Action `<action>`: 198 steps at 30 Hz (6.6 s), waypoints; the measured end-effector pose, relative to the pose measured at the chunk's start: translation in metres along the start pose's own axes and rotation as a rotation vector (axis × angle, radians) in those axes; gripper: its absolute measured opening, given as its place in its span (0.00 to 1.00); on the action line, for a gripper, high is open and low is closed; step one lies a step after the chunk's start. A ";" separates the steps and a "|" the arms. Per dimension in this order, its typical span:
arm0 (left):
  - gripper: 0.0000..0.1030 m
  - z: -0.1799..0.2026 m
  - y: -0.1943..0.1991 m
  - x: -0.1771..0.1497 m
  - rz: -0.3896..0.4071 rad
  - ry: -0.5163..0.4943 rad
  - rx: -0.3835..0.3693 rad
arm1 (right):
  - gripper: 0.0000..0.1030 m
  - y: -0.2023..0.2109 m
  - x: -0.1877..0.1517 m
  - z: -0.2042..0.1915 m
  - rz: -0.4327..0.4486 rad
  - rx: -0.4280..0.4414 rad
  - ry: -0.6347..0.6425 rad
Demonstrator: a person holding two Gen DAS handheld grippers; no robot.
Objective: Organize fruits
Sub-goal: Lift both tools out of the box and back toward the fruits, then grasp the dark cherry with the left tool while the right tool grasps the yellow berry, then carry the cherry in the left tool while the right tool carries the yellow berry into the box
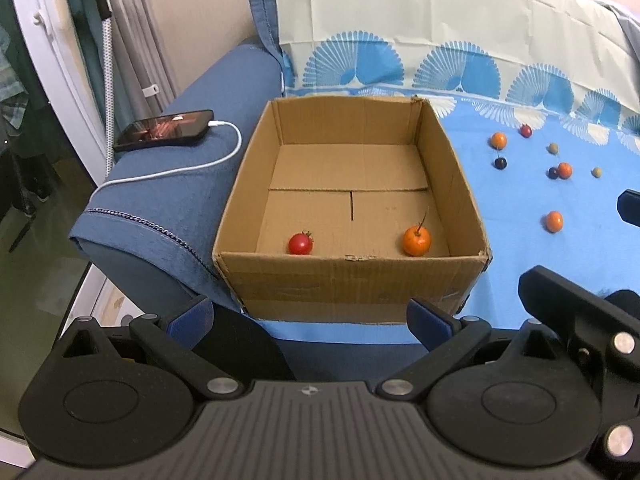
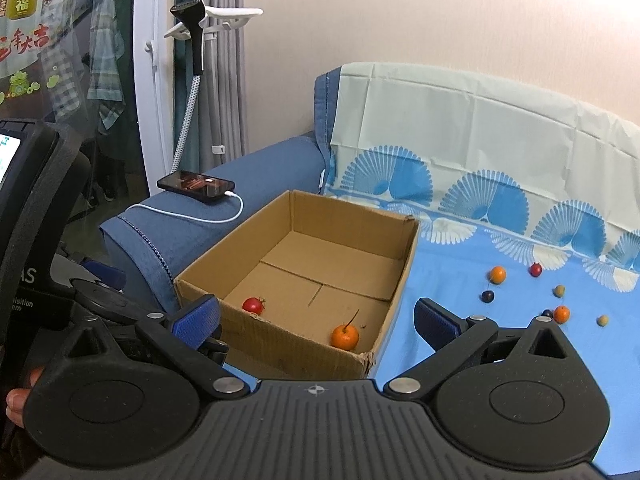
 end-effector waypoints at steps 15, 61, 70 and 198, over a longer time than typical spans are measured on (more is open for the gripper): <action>1.00 0.042 -0.028 0.021 -0.053 -0.101 -0.008 | 0.99 -0.004 -0.013 0.059 0.018 -0.077 -0.132; 1.00 0.441 -0.317 0.202 -0.160 -0.220 -0.277 | 0.99 -0.175 -0.137 0.626 -0.056 -0.697 -0.486; 0.26 0.423 -0.298 0.207 -0.177 -0.167 -0.307 | 0.26 -0.163 -0.130 0.614 -0.048 -0.673 -0.426; 0.26 0.000 -0.168 0.079 -0.104 0.162 -0.182 | 0.27 -0.184 -0.010 0.060 -0.245 0.063 -0.111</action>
Point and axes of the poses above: each gripper's, at about its wrist camera, not at the fingertips, and y roughly against the way its jaws point, z to its right, x to its top, the point moved 4 cm from there along -y, roughly the way its jaws point, and after that the axes turned 10 degrees about x, right-handed, at the moved point
